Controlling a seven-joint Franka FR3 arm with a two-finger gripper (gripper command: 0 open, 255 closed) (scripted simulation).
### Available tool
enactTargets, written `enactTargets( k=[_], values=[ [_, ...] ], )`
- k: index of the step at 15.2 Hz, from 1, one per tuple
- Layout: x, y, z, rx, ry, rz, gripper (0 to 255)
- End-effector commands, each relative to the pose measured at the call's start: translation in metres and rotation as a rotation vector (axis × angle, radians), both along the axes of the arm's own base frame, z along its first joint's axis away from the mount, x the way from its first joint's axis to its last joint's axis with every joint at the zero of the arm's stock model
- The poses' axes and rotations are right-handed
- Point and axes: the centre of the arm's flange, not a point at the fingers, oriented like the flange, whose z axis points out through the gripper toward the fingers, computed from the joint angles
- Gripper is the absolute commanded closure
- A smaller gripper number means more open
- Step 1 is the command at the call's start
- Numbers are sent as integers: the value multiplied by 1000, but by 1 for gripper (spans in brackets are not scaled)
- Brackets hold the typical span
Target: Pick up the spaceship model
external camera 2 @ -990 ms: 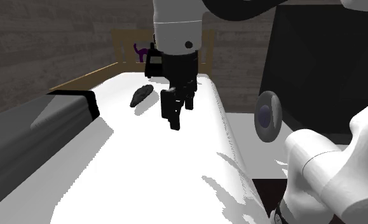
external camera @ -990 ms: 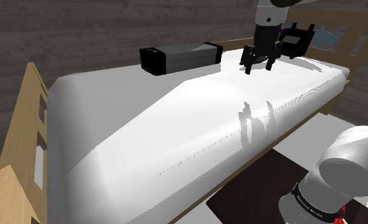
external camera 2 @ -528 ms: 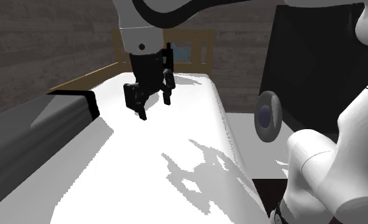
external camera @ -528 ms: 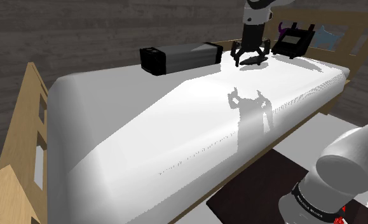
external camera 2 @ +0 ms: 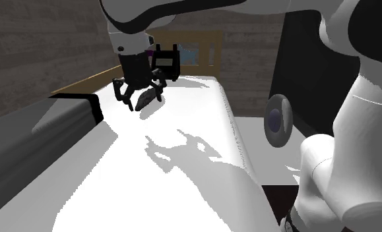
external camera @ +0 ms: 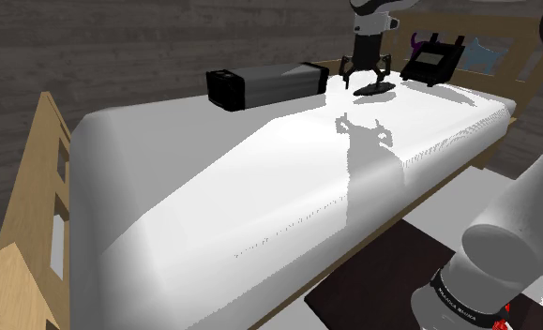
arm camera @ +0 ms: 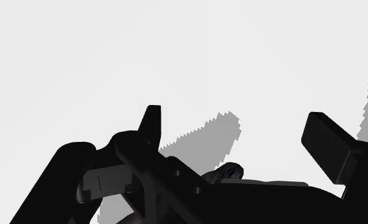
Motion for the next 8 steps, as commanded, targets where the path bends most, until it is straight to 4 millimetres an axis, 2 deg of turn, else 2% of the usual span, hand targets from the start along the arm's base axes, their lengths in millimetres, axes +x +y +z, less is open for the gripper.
enactTargets(
  k=[1,8],
  values=[
    [14,-23,0,-7,-3,-85,0],
    [43,-112,0,-28,-14,-371,0]
  ],
)
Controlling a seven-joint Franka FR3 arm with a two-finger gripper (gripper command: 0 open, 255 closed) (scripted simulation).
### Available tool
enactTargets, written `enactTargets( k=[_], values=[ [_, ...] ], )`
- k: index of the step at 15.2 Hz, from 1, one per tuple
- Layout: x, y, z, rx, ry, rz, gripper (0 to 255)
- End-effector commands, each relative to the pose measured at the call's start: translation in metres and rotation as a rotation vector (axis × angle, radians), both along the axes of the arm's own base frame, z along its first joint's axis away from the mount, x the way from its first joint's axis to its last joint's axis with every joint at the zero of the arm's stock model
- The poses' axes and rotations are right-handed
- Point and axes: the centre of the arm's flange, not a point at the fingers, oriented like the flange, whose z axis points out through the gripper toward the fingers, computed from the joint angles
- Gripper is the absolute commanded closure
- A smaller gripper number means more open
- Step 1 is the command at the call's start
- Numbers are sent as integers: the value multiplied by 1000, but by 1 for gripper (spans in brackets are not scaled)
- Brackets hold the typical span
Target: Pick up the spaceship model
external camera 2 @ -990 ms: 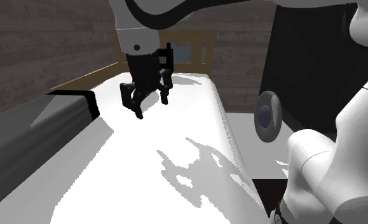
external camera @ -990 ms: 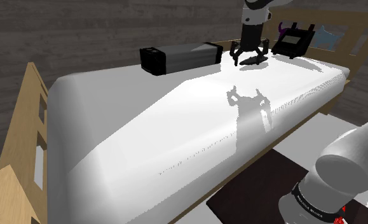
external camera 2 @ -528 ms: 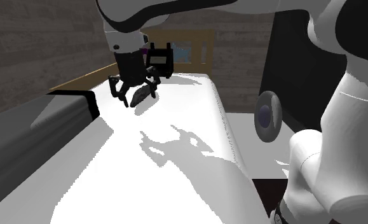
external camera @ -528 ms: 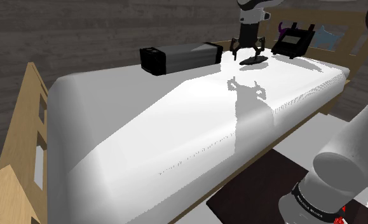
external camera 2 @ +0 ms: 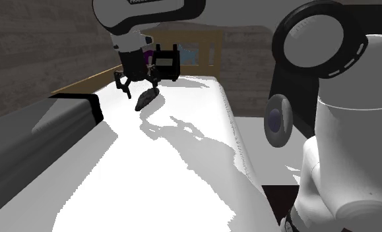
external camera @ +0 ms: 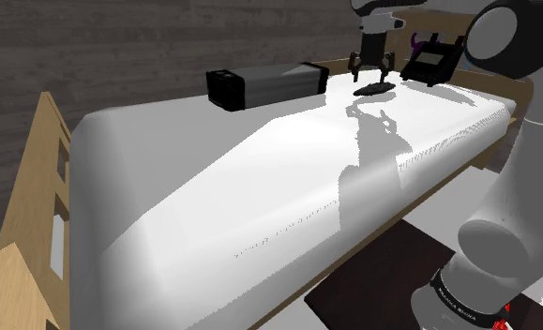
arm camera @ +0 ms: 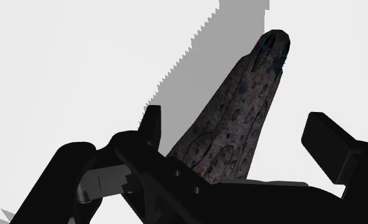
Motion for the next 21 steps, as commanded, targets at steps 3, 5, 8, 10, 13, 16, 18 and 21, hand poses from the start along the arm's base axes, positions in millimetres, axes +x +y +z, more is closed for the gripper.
enactTargets(
  k=[3,5,8,10,13,16,18,21],
  values=[
    [5,-33,-3,-9,-4,-107,0],
    [5,-33,-13,-9,-4,-107,0],
    [5,-33,-29,-9,-4,-107,0],
    [5,-33,-37,-9,-4,-107,0],
    [6,-33,-37,-9,-4,-107,255],
    [7,-33,-37,-9,-4,-107,255],
    [7,-33,-37,-9,-4,-107,255],
    [5,-33,-37,-9,-4,-107,255]
  ],
)
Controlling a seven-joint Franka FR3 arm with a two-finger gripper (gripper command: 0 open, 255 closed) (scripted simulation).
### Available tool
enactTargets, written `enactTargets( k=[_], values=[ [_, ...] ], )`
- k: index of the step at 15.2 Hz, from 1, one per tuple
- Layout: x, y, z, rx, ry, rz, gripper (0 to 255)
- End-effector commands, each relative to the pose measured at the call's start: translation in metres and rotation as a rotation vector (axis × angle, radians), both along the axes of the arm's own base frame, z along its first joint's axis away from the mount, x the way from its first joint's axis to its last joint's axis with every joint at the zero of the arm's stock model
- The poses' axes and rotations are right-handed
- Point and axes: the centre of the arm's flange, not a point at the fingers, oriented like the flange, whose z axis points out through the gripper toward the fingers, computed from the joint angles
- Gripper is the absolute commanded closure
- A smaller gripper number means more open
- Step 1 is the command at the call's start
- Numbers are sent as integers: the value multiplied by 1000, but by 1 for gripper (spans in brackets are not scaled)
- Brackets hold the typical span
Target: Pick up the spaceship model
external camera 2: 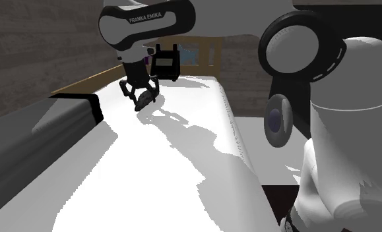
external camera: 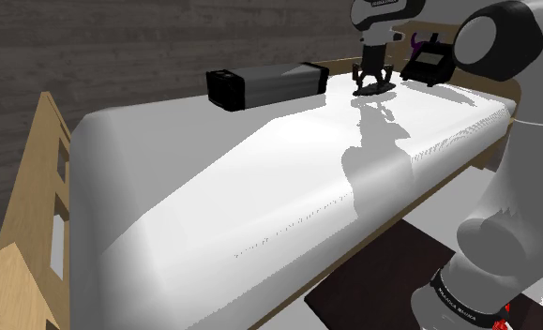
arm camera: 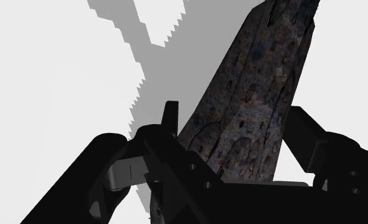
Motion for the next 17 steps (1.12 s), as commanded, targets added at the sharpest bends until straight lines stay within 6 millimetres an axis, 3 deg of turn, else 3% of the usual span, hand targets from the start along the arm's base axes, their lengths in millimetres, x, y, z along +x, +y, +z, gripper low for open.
enactTargets(
  k=[1,15,17],
  values=[
    [-1,0,5,0,0,-1,255],
    [-1,-1,79,0,0,-1,255],
    [-1,0,80,0,0,0,255]
  ],
)
